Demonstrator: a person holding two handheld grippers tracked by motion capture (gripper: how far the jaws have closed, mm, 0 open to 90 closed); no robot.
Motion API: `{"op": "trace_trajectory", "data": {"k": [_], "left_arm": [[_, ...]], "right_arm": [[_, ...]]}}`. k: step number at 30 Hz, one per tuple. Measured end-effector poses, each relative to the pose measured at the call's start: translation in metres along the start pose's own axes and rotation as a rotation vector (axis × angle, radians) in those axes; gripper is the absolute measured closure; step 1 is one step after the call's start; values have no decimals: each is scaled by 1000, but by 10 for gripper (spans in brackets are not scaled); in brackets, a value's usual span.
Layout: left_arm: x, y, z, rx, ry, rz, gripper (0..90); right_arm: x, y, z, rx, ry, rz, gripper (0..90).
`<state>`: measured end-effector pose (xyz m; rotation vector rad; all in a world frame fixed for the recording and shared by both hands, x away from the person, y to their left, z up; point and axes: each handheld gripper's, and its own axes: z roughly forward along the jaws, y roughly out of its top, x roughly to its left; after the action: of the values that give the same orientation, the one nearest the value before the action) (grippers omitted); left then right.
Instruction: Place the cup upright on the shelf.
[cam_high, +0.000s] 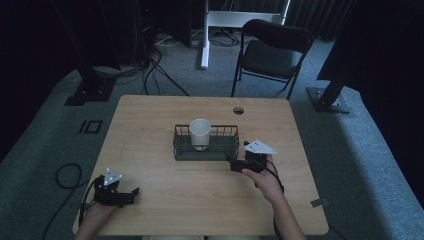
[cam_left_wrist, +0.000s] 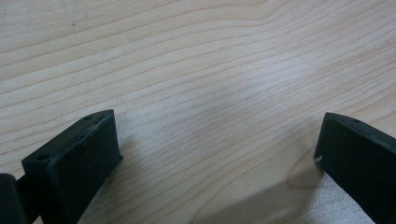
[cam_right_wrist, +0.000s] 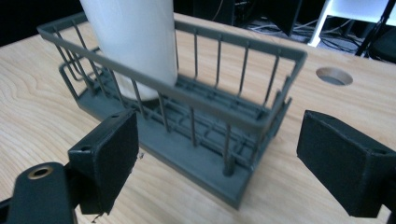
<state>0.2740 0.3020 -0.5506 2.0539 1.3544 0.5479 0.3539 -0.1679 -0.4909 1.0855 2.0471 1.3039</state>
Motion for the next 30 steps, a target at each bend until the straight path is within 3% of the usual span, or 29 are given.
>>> {"op": "trace_trajectory", "data": {"k": [30], "left_arm": [[0,0,0,-1,1,2,1]], "right_arm": [[-40,-56,-23,78,-102,85,127]]}}
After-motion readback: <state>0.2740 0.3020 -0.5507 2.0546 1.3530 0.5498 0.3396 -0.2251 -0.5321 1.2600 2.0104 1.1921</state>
